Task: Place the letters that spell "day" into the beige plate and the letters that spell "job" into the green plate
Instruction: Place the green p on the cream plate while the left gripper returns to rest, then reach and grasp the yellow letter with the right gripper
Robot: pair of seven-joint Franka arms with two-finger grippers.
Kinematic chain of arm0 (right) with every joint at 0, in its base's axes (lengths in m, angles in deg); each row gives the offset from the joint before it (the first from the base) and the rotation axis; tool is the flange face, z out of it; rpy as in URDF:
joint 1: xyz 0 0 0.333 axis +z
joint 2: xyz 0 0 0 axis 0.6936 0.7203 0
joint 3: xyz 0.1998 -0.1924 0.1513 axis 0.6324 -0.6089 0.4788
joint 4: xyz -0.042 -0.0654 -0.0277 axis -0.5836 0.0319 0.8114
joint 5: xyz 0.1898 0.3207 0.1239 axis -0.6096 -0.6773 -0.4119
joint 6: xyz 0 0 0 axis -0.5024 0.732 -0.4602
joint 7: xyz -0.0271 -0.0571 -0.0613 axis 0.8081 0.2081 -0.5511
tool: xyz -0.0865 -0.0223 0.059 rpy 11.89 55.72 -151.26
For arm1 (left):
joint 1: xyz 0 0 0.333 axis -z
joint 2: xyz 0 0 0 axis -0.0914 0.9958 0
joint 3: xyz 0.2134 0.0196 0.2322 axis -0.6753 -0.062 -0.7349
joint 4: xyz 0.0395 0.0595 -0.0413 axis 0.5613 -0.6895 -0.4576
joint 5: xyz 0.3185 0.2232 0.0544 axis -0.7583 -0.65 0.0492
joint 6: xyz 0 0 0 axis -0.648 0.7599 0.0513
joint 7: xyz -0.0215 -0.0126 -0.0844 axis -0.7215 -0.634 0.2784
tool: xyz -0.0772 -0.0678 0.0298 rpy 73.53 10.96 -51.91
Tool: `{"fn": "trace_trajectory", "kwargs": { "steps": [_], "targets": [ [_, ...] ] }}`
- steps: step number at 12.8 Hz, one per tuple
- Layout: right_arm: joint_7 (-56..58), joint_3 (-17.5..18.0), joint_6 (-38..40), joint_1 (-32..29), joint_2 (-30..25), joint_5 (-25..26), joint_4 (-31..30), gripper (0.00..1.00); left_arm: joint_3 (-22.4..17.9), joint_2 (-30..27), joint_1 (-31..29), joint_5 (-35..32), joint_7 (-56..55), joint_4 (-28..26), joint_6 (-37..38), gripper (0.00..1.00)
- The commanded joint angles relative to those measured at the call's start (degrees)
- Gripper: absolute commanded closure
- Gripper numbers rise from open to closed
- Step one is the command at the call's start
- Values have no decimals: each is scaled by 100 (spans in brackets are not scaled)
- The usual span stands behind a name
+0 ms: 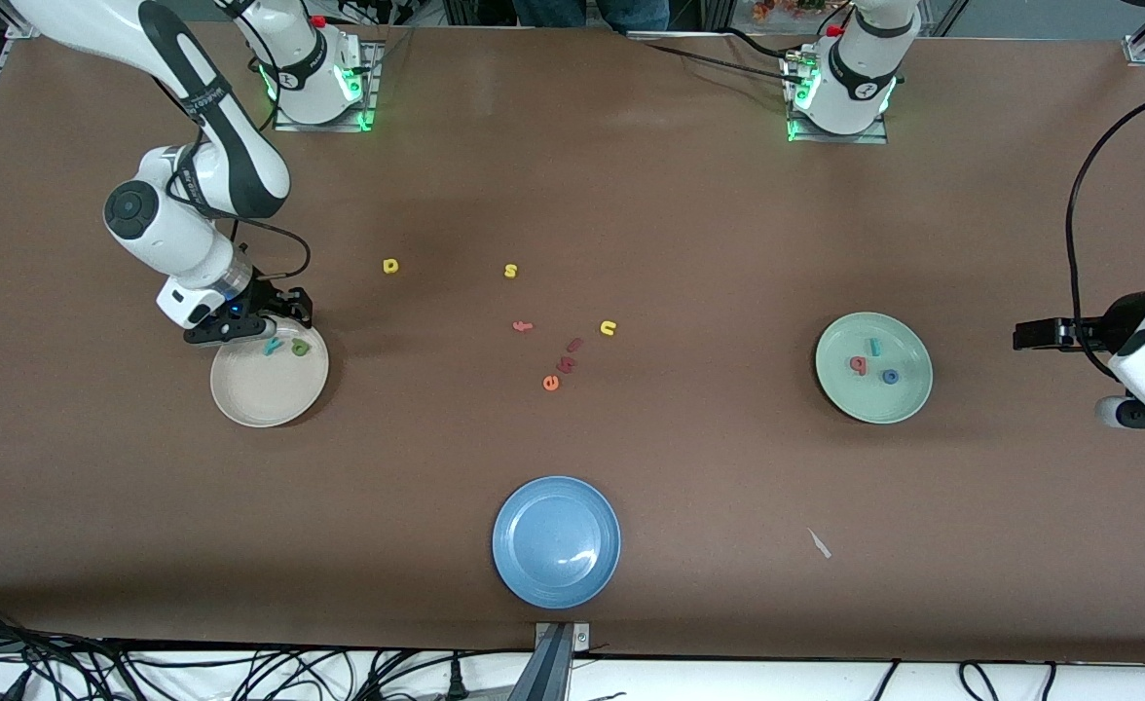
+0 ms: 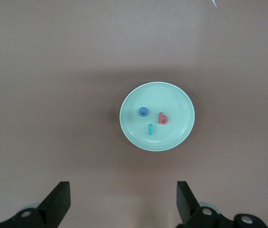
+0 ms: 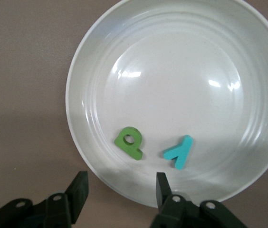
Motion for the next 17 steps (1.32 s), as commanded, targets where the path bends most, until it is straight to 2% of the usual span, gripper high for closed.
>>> {"fn": "trace_trajectory", "kwargs": {
  "steps": [1,3,4,6,7,10,13,17],
  "targets": [
    [-194,41,17,12,-71,-34,-31,34,-1715,-668,833,1167,316,-259,-278,5],
    [-589,76,26,178,-255,-34,-215,34,-2149,-1282,1167,1268,361,-1293,-1066,4],
    [-826,120,70,249,-378,-25,-320,34,-2211,-1633,1212,1294,361,-1882,-1637,2],
    [-1283,295,297,354,-624,-34,-444,34,-2195,-2066,1178,1303,343,-2605,-2185,2],
    [-1477,418,359,390,-704,-34,-470,34,-2177,-2128,1151,1303,334,-2704,-2405,1],
    [-1996,830,360,425,-766,-25,-576,34,-2194,-2120,1107,1294,500,-2653,-2328,0],
    [-2024,1217,404,504,-845,-16,-646,28,-2194,-2111,1098,1276,1011,-2582,-2275,0],
    [-1945,1368,360,539,-845,45,-787,22,-2186,-2085,1107,1215,1290,-2408,-2284,0]
  ]
}}
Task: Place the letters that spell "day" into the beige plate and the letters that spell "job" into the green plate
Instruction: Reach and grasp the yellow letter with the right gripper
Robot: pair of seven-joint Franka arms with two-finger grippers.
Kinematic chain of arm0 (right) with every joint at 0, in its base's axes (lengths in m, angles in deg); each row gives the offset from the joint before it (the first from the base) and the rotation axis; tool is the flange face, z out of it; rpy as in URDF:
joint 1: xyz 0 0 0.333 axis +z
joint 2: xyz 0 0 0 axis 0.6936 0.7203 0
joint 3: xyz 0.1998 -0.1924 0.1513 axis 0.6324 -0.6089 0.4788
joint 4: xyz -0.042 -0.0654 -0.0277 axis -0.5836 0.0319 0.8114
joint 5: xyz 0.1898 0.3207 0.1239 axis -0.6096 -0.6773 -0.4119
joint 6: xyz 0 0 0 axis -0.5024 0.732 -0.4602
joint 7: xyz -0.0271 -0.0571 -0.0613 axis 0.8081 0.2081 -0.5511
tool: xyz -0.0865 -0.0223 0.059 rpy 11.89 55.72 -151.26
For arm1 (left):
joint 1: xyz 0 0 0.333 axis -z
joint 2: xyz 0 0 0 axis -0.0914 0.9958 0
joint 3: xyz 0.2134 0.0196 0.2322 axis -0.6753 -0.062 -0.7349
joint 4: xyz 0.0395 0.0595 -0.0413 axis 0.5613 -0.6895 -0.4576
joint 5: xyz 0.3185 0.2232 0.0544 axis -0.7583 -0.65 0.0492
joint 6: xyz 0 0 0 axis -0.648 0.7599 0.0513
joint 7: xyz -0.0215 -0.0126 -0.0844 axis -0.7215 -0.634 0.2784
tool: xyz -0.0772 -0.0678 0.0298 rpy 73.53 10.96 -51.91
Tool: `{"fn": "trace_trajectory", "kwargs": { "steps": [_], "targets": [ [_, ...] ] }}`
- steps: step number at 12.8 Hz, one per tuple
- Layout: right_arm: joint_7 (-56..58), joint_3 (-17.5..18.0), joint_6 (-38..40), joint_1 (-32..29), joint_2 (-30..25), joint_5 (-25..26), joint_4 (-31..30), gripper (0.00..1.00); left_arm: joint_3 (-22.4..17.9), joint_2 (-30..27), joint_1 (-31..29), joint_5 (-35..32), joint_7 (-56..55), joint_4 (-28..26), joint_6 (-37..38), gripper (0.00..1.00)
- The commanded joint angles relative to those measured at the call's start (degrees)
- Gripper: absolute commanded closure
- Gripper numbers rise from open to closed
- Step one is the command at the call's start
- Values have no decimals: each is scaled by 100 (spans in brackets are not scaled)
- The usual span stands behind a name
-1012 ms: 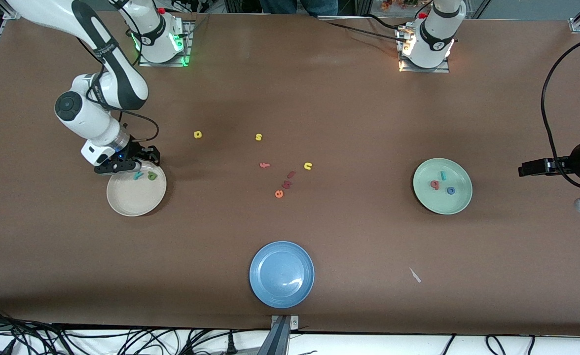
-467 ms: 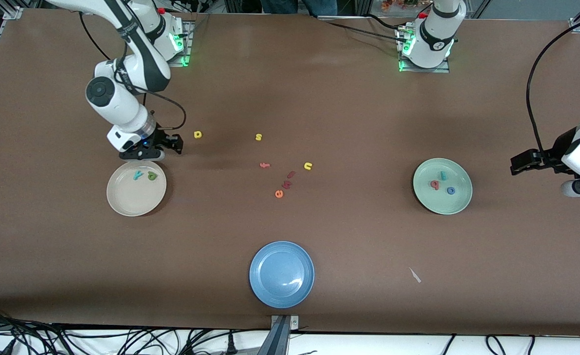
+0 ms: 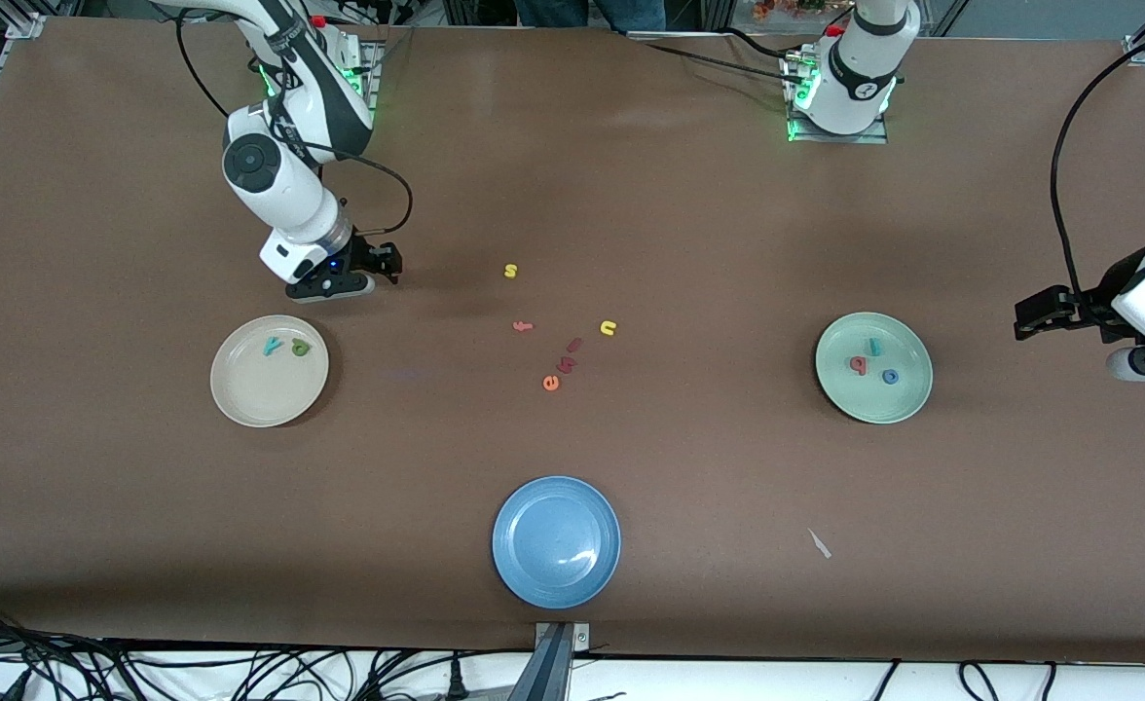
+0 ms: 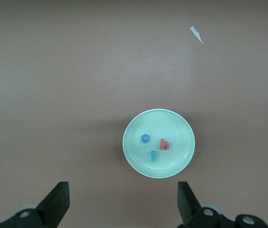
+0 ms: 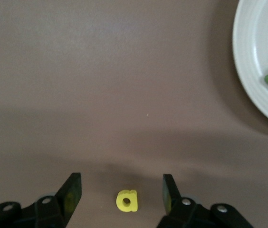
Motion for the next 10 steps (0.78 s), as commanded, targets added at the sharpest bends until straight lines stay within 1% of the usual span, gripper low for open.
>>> {"fn": "trace_trajectory", "kwargs": {
  "steps": [1,3,4,6,7,10],
  "targets": [
    [123,52,-5,16,-215,71,-221,22,-37,-124,2,96,533,68,-52,0],
    [587,52,-23,16,-163,80,-265,20,-29,-124,19,105,500,112,-52,0],
    [720,43,-32,16,-119,80,-257,17,-29,-124,28,96,500,121,-61,0],
    [809,43,-188,16,118,89,-257,16,-46,-124,11,79,491,121,-70,0],
    [818,43,-320,16,232,98,-265,14,-55,-124,11,70,500,121,-70,0],
    [888,43,-339,16,373,98,-274,14,-64,-115,-16,96,543,112,-70,0]
  ]
}}
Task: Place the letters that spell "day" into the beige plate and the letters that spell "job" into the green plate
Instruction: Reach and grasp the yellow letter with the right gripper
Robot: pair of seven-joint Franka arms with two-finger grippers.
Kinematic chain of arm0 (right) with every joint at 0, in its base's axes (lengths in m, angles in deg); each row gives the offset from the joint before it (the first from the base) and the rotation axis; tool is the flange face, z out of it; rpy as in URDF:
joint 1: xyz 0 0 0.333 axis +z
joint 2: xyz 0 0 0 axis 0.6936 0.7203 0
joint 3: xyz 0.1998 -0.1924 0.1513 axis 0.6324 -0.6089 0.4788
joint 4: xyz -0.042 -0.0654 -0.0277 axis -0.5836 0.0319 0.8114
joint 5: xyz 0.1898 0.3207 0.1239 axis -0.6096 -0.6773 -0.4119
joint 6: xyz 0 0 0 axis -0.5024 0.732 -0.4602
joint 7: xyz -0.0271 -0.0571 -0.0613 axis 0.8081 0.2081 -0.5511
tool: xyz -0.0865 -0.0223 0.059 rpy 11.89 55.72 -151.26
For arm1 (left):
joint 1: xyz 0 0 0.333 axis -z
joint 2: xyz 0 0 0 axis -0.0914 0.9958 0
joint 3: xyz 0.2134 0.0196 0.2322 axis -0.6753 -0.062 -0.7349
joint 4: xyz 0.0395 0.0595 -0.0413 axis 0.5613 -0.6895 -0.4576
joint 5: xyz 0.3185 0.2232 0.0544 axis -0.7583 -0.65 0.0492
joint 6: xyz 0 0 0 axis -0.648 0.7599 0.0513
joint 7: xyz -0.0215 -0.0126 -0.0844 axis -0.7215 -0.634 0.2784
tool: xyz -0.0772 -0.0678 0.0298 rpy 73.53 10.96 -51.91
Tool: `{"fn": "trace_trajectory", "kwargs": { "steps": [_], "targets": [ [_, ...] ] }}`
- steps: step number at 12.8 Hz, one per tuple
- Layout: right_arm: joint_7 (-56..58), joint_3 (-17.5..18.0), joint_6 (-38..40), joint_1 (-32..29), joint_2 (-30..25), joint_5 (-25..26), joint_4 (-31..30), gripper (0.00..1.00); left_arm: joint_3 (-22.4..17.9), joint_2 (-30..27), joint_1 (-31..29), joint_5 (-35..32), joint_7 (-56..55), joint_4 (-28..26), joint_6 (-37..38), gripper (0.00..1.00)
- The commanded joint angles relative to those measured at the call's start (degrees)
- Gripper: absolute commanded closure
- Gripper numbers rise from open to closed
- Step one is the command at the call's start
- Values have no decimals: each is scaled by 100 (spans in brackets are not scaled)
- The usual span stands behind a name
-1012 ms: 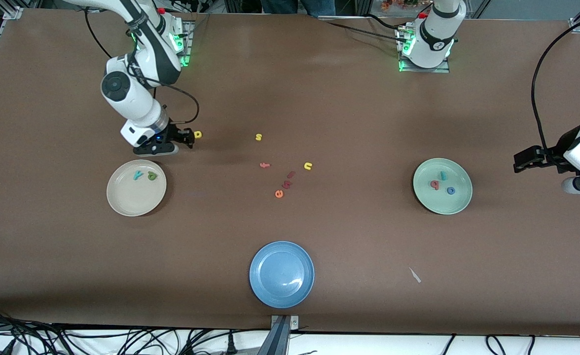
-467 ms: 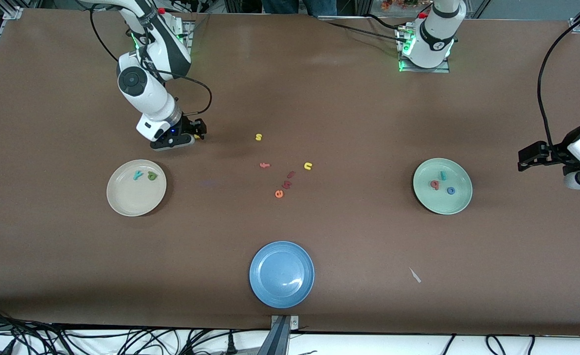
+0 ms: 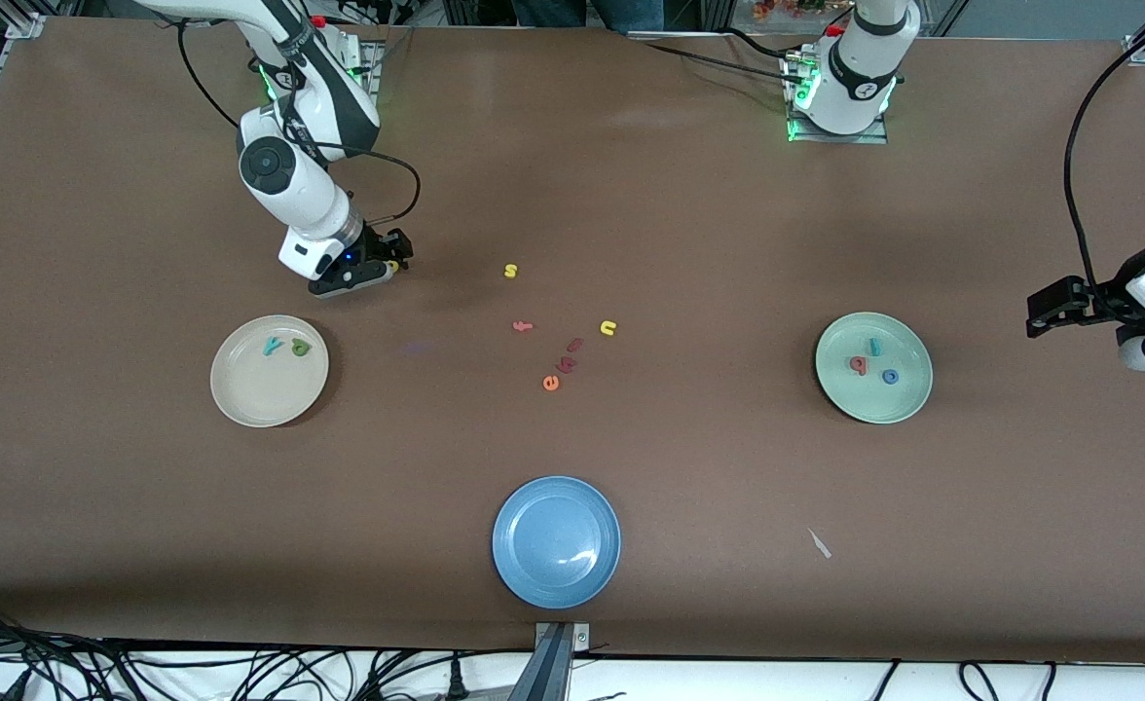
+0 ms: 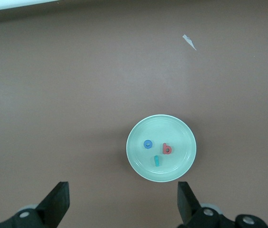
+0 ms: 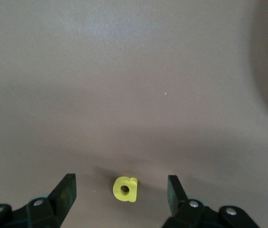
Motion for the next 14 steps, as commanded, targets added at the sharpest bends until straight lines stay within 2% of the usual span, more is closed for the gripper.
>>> {"fn": "trace_trajectory", "kwargs": {
  "steps": [1,6,9,14],
  "targets": [
    [75,13,-134,7,166,71,-45,14,-51,-48,-7,105,143,-1,-11,0],
    [22,-48,-178,7,430,36,-80,16,-51,14,-24,149,151,-19,-11,0],
    [4,-66,-222,7,439,36,-133,30,-51,22,-86,158,143,-28,-11,0],
    [-4,-83,-248,7,439,27,-186,46,-51,22,-121,166,160,-81,-11,0]
  ]
}}
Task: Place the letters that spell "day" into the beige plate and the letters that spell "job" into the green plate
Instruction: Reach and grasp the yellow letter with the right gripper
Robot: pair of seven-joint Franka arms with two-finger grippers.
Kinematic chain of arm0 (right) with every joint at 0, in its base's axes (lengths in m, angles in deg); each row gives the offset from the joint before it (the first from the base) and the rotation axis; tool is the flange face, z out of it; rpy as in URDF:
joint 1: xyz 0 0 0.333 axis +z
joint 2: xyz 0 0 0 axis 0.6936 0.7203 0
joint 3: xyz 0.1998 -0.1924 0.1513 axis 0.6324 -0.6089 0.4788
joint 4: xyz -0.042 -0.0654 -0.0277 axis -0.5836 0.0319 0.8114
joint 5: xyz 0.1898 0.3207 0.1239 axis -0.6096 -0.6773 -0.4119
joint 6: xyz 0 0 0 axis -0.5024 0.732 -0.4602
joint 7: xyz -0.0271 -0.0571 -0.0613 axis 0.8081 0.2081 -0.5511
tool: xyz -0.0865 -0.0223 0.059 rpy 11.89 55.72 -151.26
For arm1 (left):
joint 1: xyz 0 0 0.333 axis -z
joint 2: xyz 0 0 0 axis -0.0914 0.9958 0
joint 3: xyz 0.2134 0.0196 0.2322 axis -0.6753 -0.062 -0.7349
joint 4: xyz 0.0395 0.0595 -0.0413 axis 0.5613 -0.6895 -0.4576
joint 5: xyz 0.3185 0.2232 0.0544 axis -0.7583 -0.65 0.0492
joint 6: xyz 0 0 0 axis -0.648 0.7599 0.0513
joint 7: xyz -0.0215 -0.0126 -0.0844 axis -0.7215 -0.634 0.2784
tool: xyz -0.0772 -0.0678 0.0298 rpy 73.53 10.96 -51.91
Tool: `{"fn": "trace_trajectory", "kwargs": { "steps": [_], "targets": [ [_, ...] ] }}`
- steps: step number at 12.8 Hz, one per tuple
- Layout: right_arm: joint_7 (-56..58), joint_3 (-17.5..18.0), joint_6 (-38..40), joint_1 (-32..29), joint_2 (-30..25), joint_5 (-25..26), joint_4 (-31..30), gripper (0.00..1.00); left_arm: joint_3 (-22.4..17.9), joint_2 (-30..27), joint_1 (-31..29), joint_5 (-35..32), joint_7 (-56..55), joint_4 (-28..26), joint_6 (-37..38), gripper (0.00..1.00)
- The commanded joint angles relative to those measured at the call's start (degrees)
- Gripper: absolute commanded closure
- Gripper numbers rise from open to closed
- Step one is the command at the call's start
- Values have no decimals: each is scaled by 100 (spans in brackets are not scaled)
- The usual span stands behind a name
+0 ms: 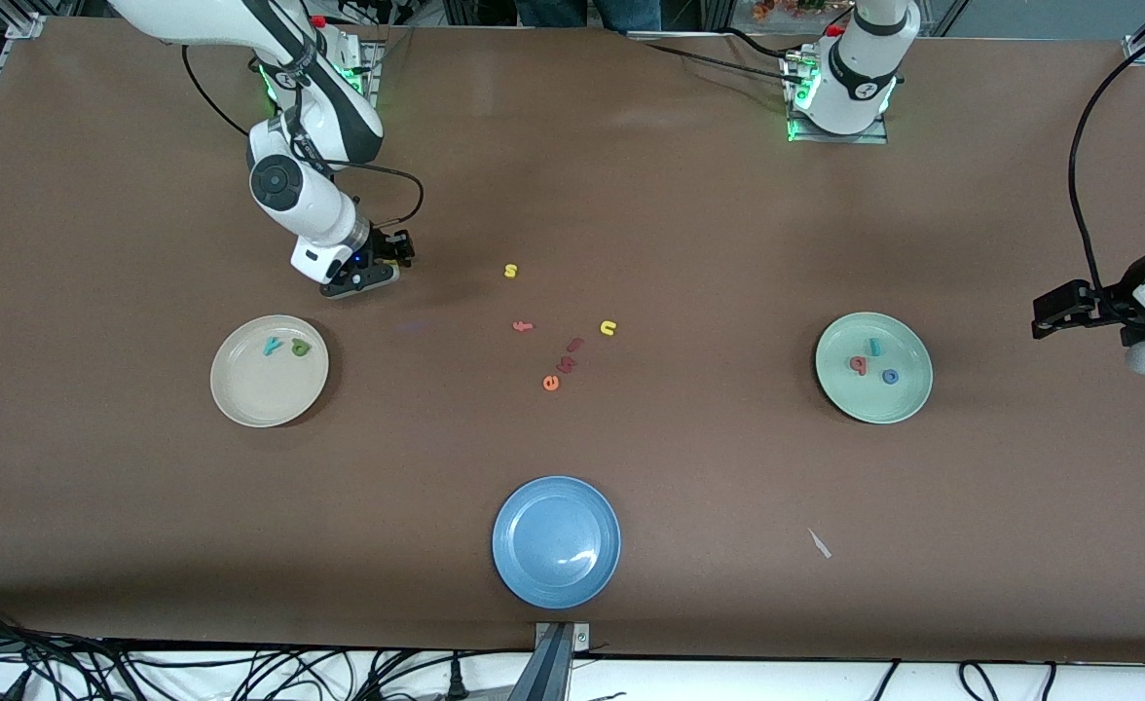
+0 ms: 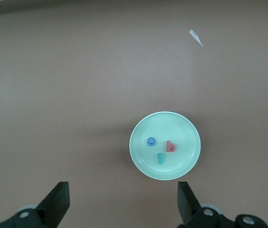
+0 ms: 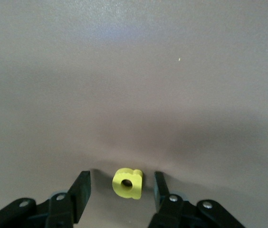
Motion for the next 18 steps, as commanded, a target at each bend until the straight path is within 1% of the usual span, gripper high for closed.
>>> {"fn": "trace_trajectory", "kwargs": {
  "steps": [1,3,8,9,10,12,14,16,18],
  "targets": [
    [-23,-17,-141,7,-9,27,-125,48,-8,-19,-84,167,149,-22,-11,0],
    [-23,-17,-220,7,70,27,-134,55,-8,-19,-93,167,149,-31,-11,0],
    [-23,-34,-282,77,184,27,-143,56,-8,-19,-110,175,167,-31,-11,0],
    [-23,-61,-291,77,193,36,-143,60,-8,-19,-110,175,167,-31,-11,0],
    [-14,-69,-291,86,193,45,-134,71,-8,-19,-110,175,158,-31,-11,0],
    [21,-113,-282,78,184,45,-125,85,-8,-19,-110,175,158,-31,-11,0],
    [152,-245,-256,77,97,63,-64,92,-8,-19,-110,175,158,-31,-2,0],
    [363,-350,-3,60,-201,71,41,92,-8,-19,-110,175,149,-31,-2,0],
    [504,-351,882,-1,-736,63,304,92,-8,-19,-110,175,158,-31,-2,0]
  ]
}}
